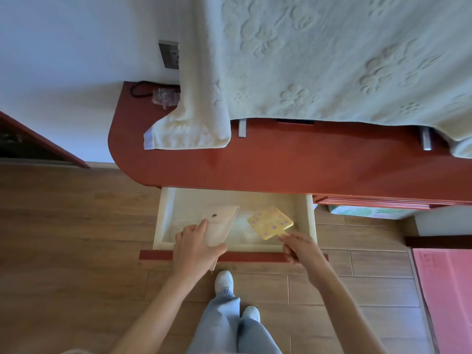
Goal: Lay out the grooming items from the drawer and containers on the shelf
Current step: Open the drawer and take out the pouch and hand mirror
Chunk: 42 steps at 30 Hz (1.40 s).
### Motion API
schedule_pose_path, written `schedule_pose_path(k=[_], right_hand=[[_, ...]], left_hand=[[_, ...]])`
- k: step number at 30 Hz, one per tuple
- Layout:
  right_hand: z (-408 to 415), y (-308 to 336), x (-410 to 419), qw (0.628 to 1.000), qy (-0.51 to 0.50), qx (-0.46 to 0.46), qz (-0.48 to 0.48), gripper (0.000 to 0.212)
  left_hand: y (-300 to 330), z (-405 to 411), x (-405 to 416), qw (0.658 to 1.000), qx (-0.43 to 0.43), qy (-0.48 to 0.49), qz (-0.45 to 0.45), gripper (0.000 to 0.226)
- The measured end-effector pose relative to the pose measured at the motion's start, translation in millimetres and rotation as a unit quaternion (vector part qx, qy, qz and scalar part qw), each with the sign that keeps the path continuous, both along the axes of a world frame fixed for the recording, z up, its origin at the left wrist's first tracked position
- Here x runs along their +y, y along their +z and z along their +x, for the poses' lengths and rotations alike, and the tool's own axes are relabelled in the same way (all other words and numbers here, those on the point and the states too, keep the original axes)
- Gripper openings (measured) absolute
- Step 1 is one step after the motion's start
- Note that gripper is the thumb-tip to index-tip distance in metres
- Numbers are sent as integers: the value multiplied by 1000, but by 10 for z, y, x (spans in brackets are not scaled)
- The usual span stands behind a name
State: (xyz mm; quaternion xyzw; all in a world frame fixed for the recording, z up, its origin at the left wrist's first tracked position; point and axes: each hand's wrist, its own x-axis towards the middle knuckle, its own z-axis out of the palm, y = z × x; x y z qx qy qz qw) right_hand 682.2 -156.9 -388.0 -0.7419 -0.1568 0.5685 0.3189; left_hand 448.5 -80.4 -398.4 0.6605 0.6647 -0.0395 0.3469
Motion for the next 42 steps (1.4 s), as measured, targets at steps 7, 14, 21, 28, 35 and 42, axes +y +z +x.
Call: schedule_pose_path(k=[7,14,21,28,35,42], right_hand=[[294,510,-370,993,-36,-64,94,25],[628,530,55,970,-88,-179,138,14],[969,156,665,964,-87,-226,110,11],[1041,-195,917,965,-52,-249,68,15],[1028,-273,981,895,7,-444,51,14],[889,-341,1232,885,8,-462,54,21]], left_hand=[[426,-18,-157,992,-32,-50,108,81],[474,515,348,972,-59,-87,210,85],[161,1159,770,972,-45,-64,220,80],[-122,1501,784,975,-35,-8,220,82],[-219,1754,836,972,-24,6,232,82],[-198,1990,973,972,21,31,233,86]])
